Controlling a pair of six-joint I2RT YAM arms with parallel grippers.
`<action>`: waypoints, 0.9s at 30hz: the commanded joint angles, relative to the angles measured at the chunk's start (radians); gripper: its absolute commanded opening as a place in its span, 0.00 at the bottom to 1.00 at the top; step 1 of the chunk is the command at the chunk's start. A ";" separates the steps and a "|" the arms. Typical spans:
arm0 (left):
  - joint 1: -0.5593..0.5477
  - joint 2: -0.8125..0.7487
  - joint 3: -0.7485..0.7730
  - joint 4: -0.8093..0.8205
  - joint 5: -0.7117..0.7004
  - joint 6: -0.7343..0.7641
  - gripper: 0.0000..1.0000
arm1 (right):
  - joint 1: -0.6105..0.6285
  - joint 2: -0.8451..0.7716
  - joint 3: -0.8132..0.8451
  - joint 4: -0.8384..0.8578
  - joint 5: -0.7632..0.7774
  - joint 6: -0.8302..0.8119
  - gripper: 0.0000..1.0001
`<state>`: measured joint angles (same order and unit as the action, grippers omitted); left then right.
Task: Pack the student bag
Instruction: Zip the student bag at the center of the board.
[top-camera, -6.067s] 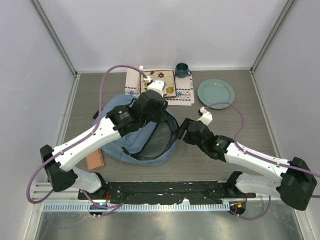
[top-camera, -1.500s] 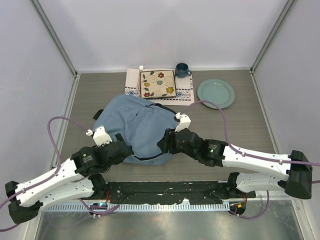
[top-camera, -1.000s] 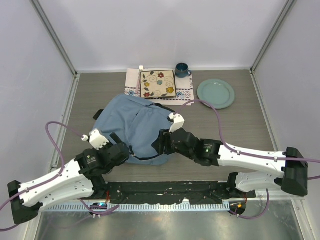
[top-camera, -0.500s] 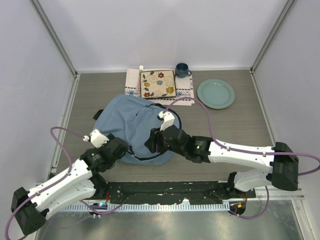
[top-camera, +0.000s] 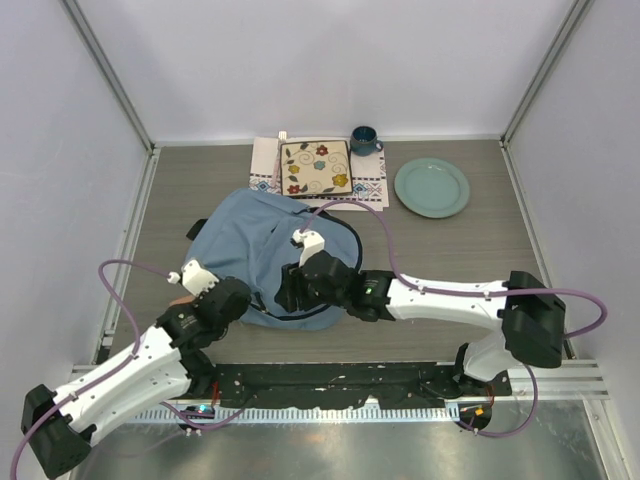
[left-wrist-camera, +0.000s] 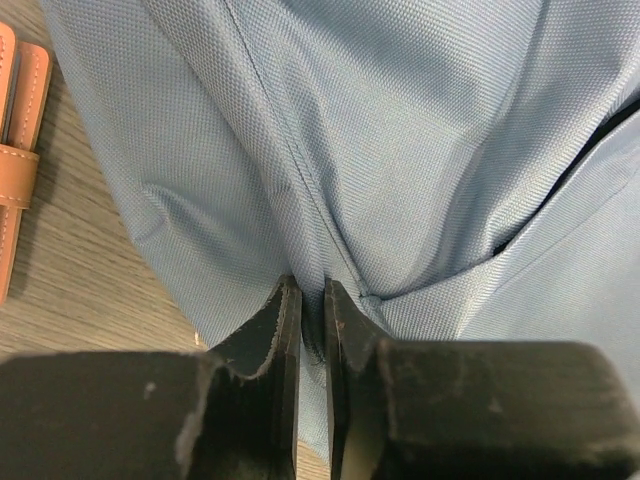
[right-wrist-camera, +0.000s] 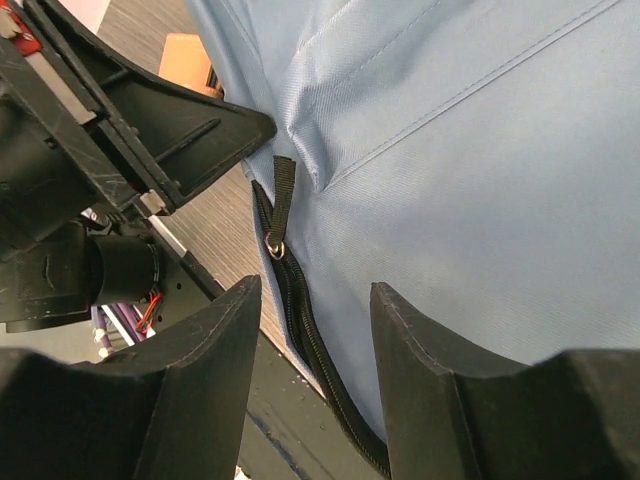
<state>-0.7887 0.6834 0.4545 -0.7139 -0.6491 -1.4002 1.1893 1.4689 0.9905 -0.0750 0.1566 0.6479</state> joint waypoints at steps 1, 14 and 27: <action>0.005 -0.050 -0.022 0.048 -0.015 0.020 0.12 | 0.012 0.041 0.060 0.069 -0.043 -0.007 0.53; 0.005 -0.133 -0.046 0.056 0.003 0.040 0.06 | 0.030 0.189 0.143 0.122 -0.054 0.033 0.54; 0.006 -0.162 -0.053 0.071 0.020 0.053 0.02 | 0.030 0.304 0.192 0.182 -0.091 0.058 0.49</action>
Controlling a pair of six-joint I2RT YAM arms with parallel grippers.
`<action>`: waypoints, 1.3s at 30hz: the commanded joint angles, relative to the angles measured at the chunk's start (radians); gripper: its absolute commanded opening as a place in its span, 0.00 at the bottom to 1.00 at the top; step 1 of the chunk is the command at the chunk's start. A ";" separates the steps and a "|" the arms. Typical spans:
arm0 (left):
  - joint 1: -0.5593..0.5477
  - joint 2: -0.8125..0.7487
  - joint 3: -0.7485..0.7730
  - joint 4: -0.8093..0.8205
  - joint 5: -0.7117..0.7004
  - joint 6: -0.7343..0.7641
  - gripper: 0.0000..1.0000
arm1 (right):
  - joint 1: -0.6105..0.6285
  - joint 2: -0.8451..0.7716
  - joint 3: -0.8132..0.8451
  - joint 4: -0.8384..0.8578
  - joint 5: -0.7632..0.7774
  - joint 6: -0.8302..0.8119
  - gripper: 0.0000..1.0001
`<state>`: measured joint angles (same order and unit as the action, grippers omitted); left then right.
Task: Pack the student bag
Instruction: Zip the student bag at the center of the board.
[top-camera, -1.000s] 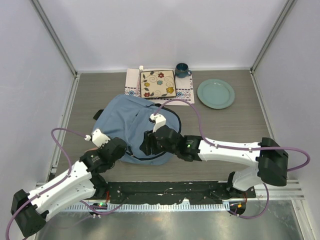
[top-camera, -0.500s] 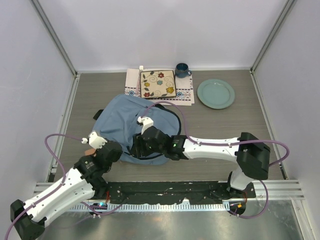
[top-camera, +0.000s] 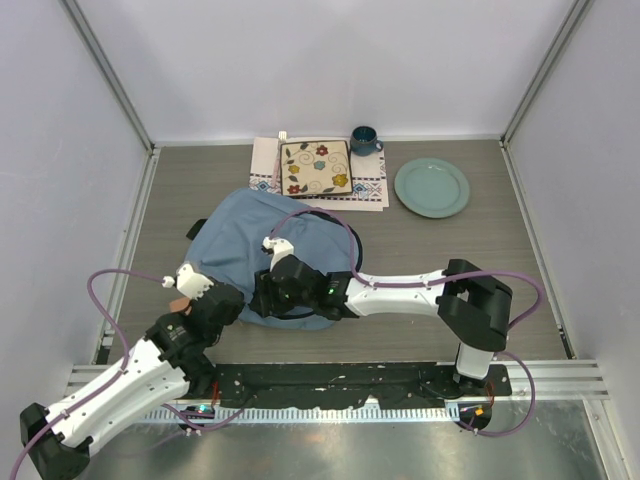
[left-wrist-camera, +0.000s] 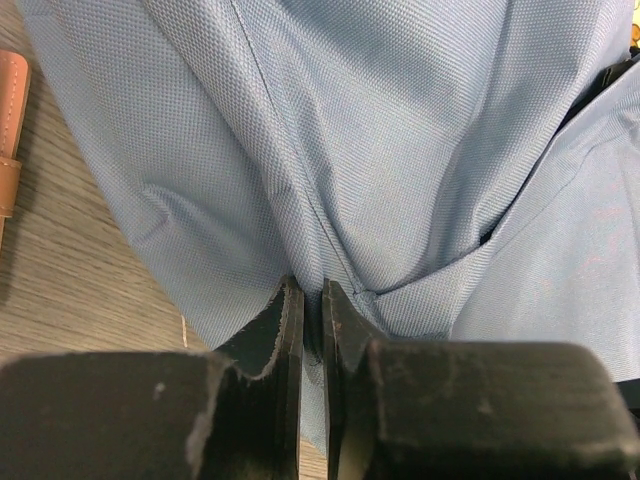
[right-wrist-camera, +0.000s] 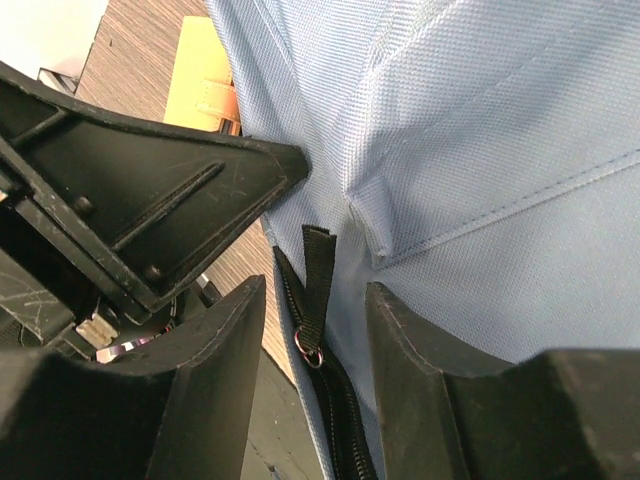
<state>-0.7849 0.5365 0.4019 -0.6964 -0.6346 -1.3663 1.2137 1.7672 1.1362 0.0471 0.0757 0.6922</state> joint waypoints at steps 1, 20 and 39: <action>0.003 -0.017 0.000 0.054 0.006 0.019 0.01 | 0.006 0.008 0.046 0.062 -0.011 0.013 0.48; 0.003 -0.010 -0.003 0.060 0.001 0.036 0.00 | 0.010 -0.086 -0.073 0.126 0.088 0.021 0.01; 0.003 -0.035 -0.008 0.002 -0.033 0.041 0.00 | 0.020 -0.330 -0.329 0.203 0.355 0.098 0.01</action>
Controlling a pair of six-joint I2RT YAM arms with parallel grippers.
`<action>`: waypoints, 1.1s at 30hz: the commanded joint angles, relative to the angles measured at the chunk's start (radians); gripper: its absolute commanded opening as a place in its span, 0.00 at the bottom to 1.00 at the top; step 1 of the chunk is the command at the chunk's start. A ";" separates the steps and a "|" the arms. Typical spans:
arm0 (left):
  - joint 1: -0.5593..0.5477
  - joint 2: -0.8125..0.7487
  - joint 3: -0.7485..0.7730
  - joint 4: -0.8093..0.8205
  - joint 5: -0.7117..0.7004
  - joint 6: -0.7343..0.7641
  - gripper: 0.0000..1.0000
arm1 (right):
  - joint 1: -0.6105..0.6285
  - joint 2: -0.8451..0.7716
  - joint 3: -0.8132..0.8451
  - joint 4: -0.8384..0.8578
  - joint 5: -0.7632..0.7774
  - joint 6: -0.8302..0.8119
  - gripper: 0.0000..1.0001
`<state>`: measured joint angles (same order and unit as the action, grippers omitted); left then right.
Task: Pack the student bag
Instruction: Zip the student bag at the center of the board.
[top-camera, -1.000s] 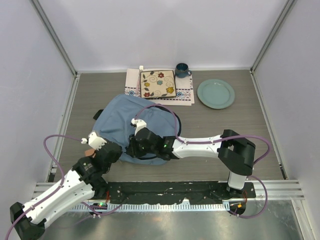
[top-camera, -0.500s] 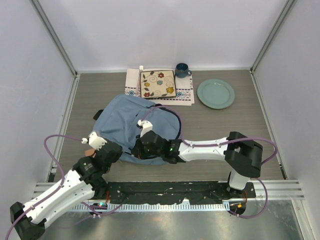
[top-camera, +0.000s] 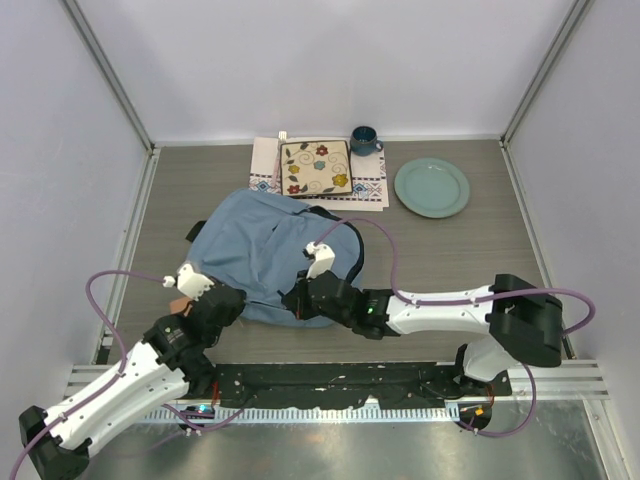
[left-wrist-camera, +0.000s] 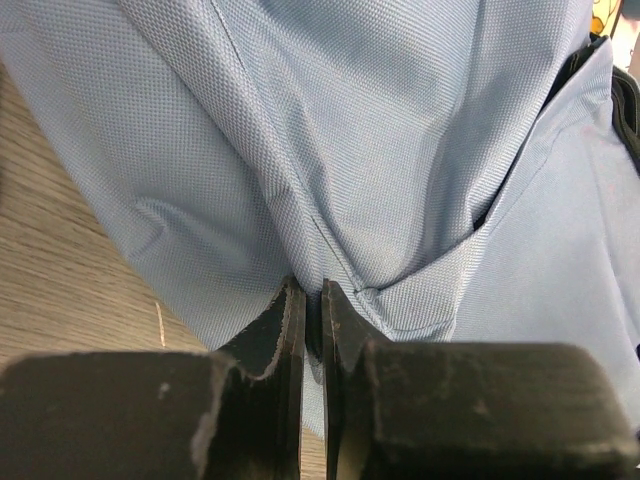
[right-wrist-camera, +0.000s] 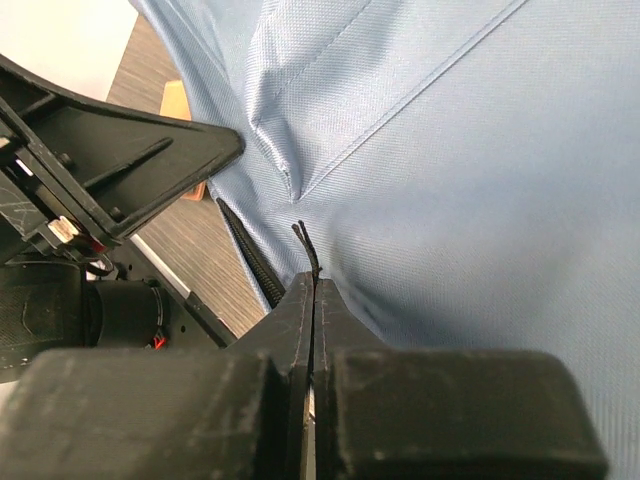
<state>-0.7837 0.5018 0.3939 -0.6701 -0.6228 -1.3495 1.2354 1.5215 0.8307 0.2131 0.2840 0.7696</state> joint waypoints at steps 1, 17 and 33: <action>0.001 0.003 0.000 -0.026 -0.045 0.026 0.00 | -0.002 -0.102 -0.037 0.035 0.158 0.022 0.01; 0.001 -0.002 0.022 -0.105 -0.078 0.029 0.00 | -0.002 -0.253 -0.100 -0.031 0.268 -0.003 0.01; 0.001 0.006 0.117 0.063 0.119 0.446 0.74 | -0.002 -0.294 -0.139 -0.028 0.273 -0.010 0.01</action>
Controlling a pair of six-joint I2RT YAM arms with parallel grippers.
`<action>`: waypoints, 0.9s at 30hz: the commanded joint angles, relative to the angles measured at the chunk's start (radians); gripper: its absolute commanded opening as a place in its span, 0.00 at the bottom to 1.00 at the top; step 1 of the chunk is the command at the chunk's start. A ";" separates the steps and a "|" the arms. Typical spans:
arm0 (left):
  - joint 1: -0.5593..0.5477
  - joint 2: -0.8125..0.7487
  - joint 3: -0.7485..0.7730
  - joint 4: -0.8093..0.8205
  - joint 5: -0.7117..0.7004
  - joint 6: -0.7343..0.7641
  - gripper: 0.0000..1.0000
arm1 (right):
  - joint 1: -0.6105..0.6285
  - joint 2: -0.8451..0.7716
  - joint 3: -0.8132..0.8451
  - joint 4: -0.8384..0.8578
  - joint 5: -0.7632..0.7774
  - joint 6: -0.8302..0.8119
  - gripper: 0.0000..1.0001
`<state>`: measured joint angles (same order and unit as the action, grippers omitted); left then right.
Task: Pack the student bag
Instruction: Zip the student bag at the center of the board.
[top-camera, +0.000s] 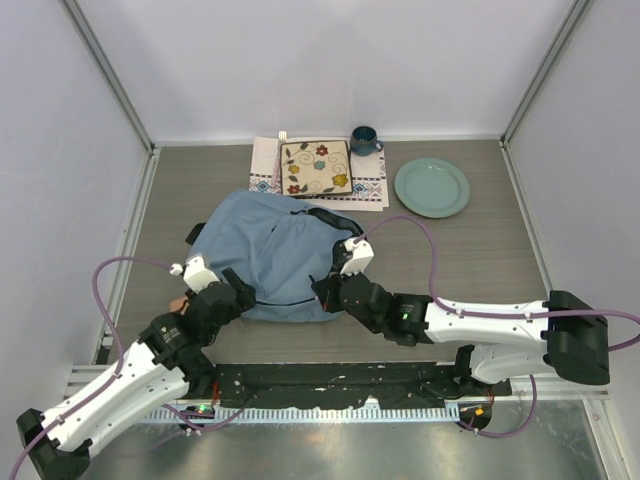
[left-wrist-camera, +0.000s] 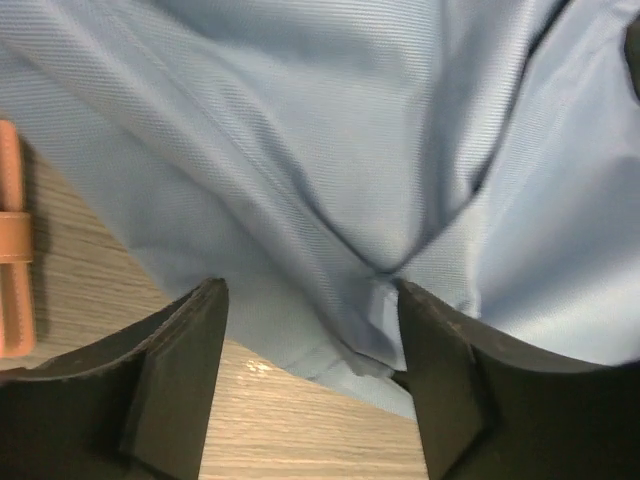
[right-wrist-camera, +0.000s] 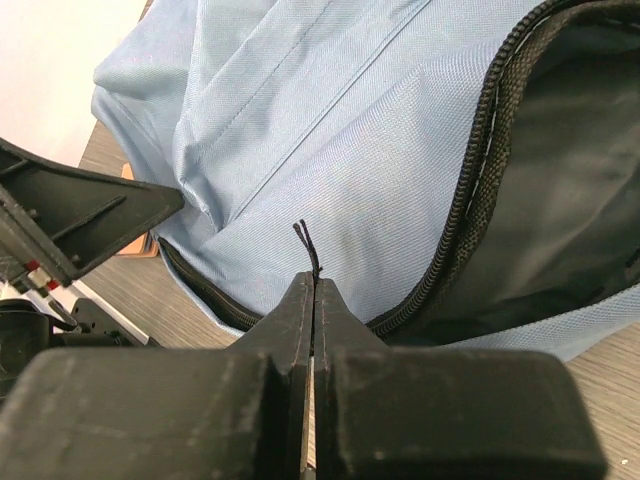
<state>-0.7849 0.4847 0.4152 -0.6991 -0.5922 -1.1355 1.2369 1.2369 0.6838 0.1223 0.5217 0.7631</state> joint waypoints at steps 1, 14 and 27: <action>0.003 0.041 0.115 0.082 0.100 0.264 0.81 | -0.004 -0.008 0.007 0.066 0.034 -0.001 0.01; -0.086 0.210 0.263 0.239 0.469 0.611 0.91 | -0.002 -0.036 -0.012 0.051 0.069 0.030 0.01; -0.358 0.354 0.272 0.274 0.350 0.678 0.93 | -0.002 -0.063 -0.003 0.008 0.112 0.056 0.01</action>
<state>-1.1282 0.8490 0.6655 -0.4881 -0.2016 -0.4931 1.2354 1.2167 0.6693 0.1013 0.5610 0.7979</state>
